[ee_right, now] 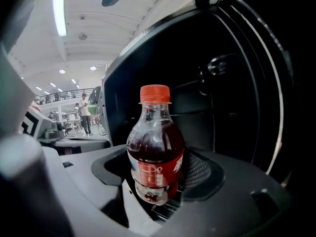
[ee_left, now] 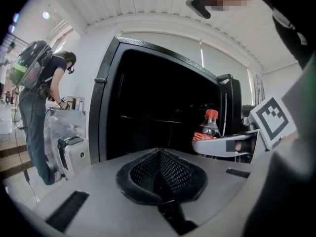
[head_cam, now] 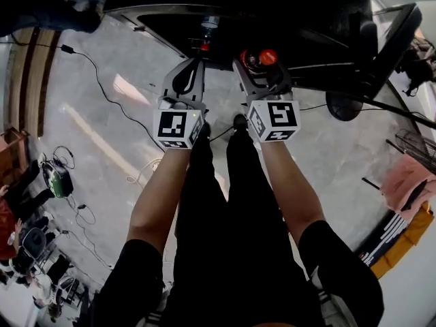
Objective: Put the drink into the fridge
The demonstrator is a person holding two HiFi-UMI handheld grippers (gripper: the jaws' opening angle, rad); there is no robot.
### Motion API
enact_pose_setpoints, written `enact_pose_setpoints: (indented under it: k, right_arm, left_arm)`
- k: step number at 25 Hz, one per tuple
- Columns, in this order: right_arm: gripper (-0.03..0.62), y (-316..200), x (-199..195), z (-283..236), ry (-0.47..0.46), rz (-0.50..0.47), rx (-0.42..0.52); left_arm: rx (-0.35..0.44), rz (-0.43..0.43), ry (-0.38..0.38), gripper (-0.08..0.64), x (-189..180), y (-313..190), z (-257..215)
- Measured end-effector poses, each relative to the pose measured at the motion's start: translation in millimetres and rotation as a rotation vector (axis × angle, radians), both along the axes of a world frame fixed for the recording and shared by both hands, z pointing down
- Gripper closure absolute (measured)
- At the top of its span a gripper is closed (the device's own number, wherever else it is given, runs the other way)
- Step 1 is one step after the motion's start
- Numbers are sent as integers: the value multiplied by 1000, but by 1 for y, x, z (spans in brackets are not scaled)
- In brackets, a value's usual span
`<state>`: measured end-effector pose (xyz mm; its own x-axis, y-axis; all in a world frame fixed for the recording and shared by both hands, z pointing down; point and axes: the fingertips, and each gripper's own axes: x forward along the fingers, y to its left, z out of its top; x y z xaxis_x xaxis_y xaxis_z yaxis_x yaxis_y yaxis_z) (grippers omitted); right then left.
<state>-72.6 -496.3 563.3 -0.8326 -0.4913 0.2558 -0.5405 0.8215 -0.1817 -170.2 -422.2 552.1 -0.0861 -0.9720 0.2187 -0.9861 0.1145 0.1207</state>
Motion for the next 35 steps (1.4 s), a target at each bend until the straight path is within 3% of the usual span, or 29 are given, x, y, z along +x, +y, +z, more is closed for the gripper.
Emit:
enact_pose_setpoints:
  k: [7, 22, 35]
  right_arm:
    - [290, -40, -30, 46, 21, 6, 47]
    - [288, -95, -83, 82, 53, 35, 84]
    - [288, -116, -102, 94, 85, 32, 122]
  left_arm:
    - [23, 11, -62, 545, -20, -36, 29]
    - [48, -12, 23, 545, -50, -89, 52]
    - [40, -6, 51, 545, -47, -95, 61]
